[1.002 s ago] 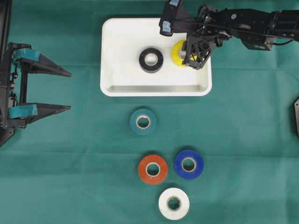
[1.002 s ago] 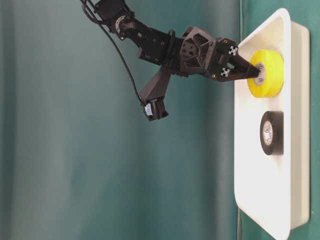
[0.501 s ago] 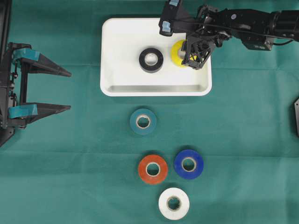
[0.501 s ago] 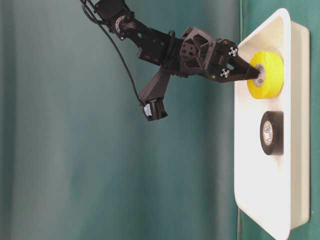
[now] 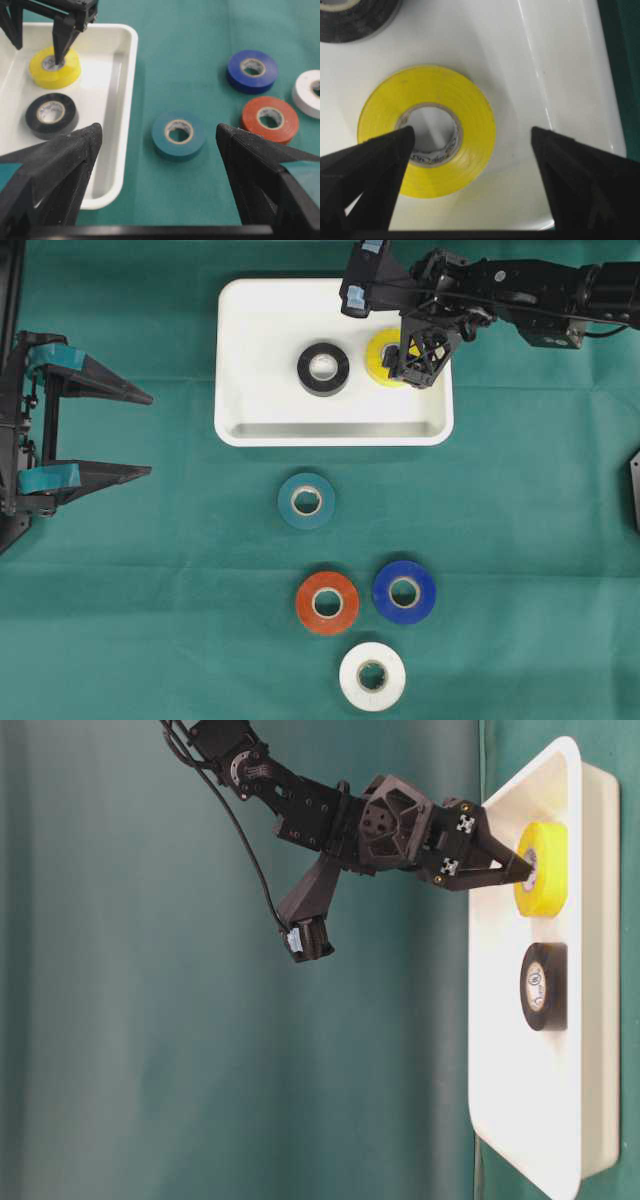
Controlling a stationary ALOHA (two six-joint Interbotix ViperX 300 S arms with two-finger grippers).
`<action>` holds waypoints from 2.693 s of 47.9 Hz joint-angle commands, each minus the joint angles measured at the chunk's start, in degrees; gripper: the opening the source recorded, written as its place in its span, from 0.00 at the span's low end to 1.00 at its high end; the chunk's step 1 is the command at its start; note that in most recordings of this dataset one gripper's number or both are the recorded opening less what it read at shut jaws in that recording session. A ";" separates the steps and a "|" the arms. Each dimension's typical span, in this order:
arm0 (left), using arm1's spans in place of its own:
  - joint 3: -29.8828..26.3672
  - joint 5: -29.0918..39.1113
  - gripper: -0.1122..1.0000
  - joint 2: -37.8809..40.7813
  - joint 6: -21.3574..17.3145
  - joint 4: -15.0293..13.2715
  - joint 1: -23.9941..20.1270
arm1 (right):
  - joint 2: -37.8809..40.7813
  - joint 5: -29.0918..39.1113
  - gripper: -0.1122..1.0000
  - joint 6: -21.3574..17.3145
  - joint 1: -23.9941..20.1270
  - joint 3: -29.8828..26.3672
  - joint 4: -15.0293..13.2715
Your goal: Pick up the tape from a random location and place it into the white case.
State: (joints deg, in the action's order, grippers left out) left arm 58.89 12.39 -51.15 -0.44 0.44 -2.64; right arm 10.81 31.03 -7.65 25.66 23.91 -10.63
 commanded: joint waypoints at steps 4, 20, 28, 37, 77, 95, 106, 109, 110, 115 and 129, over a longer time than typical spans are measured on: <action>-0.79 -0.53 0.96 0.26 0.09 0.00 0.00 | -1.05 -0.18 0.89 0.00 -0.09 -0.79 -0.18; -0.79 -0.44 0.96 0.26 0.09 0.00 0.09 | -5.27 2.37 0.90 0.18 -0.18 -1.85 -0.18; -0.79 -0.44 0.96 0.26 0.09 -0.09 0.00 | -9.49 5.54 0.90 0.44 -0.09 -2.81 -0.26; -0.88 -0.35 0.96 0.26 0.09 -0.09 0.00 | -11.87 6.86 0.90 0.35 -0.18 -3.08 -0.88; -0.79 -0.18 0.96 0.09 0.00 -0.09 0.09 | -12.30 5.36 0.89 -0.97 -17.75 -3.69 -0.44; -0.79 2.29 0.96 -0.26 0.00 -0.09 0.09 | -21.97 3.43 0.89 -1.05 -19.07 2.11 -0.35; -0.79 2.02 0.96 -0.26 -0.09 -0.09 0.00 | -33.84 -3.08 0.89 -1.14 -19.07 11.69 0.53; -0.79 1.93 0.96 -0.26 -0.09 -0.09 0.09 | -37.35 -4.92 0.89 -1.14 -19.07 14.06 0.88; -0.70 1.93 0.96 -0.26 -0.09 -0.09 0.09 | -38.50 -5.45 0.89 -1.14 -19.07 14.85 0.97; -0.70 1.85 0.96 -0.26 -0.09 -0.09 0.09 | -43.86 -8.09 0.89 -1.14 -19.07 18.54 1.14; -0.70 1.85 0.96 -0.18 -0.09 -0.09 0.00 | -53.88 -16.79 0.89 -1.93 -19.07 30.15 1.58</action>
State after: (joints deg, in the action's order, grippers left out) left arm 58.89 14.68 -51.68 -0.44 0.44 -2.64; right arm -41.40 16.88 -9.14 6.77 52.38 -9.40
